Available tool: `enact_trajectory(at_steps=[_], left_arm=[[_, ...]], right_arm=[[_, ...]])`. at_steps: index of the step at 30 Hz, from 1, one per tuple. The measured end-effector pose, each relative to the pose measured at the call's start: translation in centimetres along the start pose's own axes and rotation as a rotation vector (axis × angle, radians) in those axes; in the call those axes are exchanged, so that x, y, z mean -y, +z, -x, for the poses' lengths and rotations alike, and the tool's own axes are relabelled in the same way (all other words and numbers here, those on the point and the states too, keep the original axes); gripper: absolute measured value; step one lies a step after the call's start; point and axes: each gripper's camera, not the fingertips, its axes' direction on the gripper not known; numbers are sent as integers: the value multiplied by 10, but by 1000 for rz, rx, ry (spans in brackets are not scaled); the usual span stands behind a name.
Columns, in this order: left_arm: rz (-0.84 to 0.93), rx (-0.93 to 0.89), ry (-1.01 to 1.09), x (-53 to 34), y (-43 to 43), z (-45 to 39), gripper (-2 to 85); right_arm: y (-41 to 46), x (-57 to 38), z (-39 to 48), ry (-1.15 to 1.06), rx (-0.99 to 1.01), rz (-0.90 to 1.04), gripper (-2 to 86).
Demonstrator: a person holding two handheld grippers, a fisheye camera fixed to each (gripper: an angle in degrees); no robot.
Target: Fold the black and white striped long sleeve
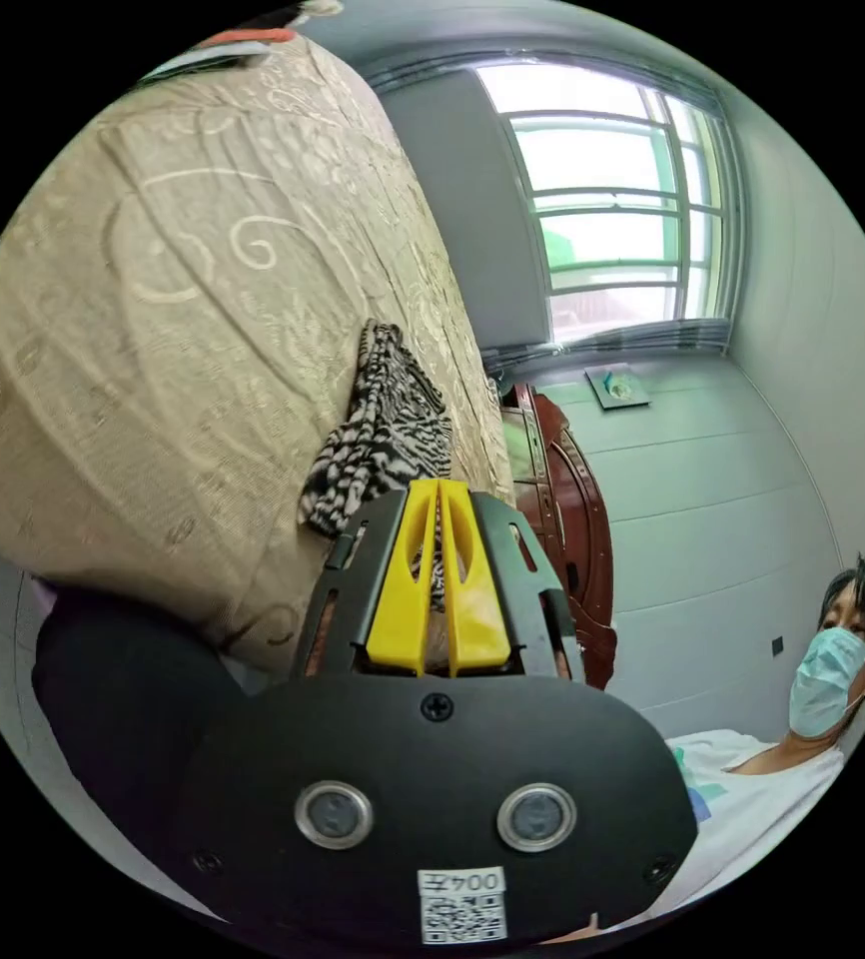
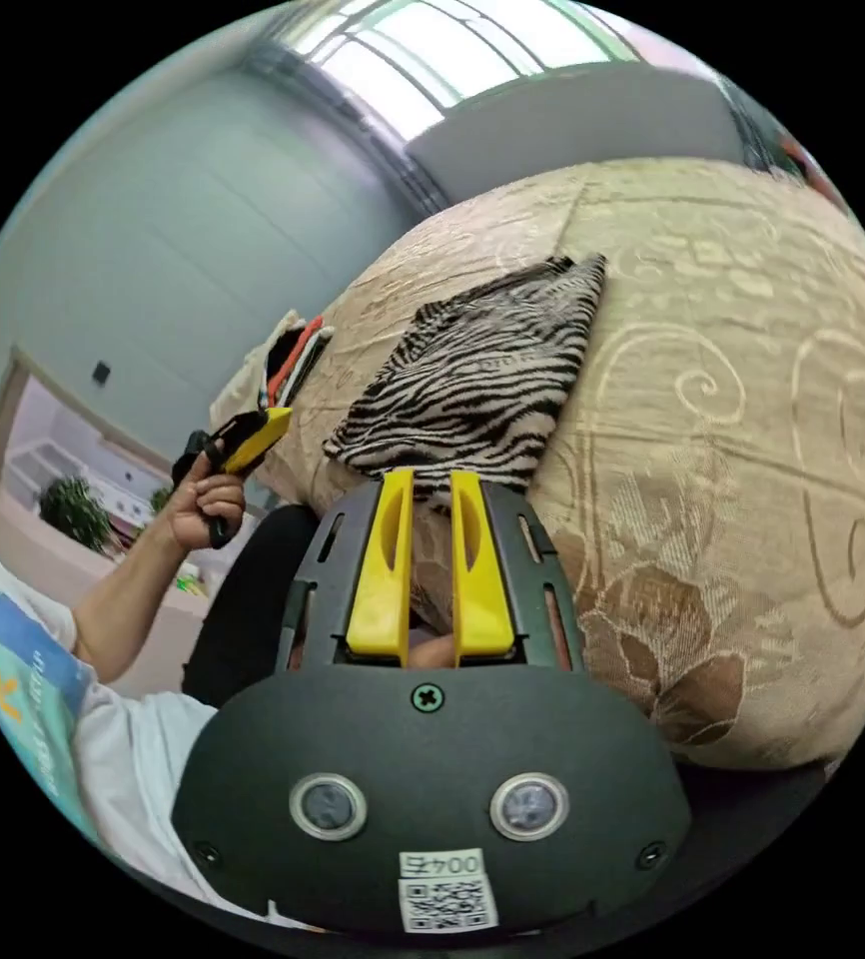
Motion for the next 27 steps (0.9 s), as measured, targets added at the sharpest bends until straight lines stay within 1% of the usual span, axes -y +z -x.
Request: enact_trajectory(at_steps=[2,3,5,10,13,15,16,18,20,23,27], left_arm=[[-35,36,-8,-19,-14,4,2],[-40,53,-20,-26,-18,6,2],[-40,37,-40,-31,-20,10,3],[-11,58,-52,-28,-24,14,4],[9,45,-72,-26,-26,21,8],[20,52,-68,-23,-28,23,15],[23,56,-62,-22,-29,23,18],[49,56,-52,-16,-27,23,38],[56,46,-38,-12,-25,23,65],[57,19,-19,-1,-16,21,131],[75,-61,-2,19,10,13,216]], right_arm=[[23,11,63,-244,-85,6,82],[31,14,77,-297,-109,7,85],[66,27,123,-469,-170,22,100],[145,37,183,-754,-277,171,118],[177,36,195,-838,-359,243,106],[182,40,193,-818,-343,259,67],[180,48,188,-745,-372,244,47],[171,63,177,-636,-271,249,35],[152,79,160,-499,-158,207,31],[134,88,149,-443,-98,161,33],[126,91,142,-428,-78,141,37]])
